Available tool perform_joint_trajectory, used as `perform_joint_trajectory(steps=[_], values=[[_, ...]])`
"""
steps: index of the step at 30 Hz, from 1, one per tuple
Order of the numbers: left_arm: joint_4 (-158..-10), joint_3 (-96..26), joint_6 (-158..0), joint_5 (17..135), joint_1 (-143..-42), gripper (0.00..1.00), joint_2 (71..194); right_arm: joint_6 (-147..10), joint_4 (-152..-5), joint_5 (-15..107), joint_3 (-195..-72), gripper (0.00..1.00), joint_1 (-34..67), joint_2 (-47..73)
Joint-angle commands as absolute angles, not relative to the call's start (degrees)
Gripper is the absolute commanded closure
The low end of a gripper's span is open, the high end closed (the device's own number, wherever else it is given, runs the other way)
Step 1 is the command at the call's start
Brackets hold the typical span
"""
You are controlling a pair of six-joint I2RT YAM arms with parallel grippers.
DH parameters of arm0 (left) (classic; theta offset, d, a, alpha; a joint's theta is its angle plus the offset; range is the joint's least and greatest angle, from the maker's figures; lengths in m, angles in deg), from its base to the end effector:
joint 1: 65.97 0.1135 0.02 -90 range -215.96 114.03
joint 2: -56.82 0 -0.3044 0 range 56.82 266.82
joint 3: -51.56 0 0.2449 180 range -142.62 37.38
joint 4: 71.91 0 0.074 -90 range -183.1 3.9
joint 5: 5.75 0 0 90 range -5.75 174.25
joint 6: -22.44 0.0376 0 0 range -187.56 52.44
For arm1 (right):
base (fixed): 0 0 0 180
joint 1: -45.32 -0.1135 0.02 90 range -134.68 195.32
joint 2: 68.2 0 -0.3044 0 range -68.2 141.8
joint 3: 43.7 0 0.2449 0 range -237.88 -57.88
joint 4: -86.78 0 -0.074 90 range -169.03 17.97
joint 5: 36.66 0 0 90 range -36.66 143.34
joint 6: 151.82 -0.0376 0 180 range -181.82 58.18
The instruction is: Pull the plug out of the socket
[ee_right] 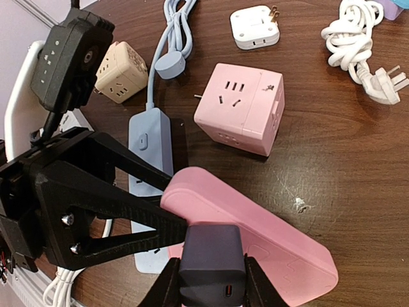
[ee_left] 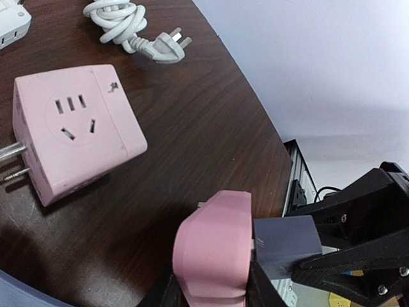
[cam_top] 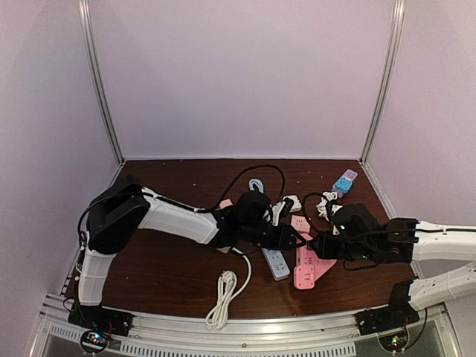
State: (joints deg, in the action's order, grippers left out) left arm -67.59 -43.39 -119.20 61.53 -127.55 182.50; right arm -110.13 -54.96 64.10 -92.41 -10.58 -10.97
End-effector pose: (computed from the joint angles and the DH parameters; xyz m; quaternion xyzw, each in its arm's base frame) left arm 0.2278 -0.4514 0.1873 0.1756 0.8212 -0.5234 0.1445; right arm 0.1030 0.1397 0.2523 -0.0268 0.9259 0.2358 0.2940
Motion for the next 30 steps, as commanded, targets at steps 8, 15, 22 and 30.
perform_joint_trajectory(steps=[8,15,22,30], values=[[-73.04,-40.56,-121.11,68.43,-125.47,1.00,185.23,-110.45,-53.52,67.84,-94.79,1.00,-11.44,-13.28],[-74.36,-41.61,-120.42,68.26,-125.43,1.00,185.21,-110.64,-53.04,67.74,-95.01,1.00,-11.71,-13.14],[-73.97,-41.09,-120.85,67.35,-125.42,1.00,185.15,-108.69,-51.89,64.82,-95.51,1.00,-2.11,-14.22],[-73.85,-39.98,-122.25,67.04,-125.47,1.00,184.55,-106.87,-65.68,46.07,-88.46,1.00,16.73,-12.96]])
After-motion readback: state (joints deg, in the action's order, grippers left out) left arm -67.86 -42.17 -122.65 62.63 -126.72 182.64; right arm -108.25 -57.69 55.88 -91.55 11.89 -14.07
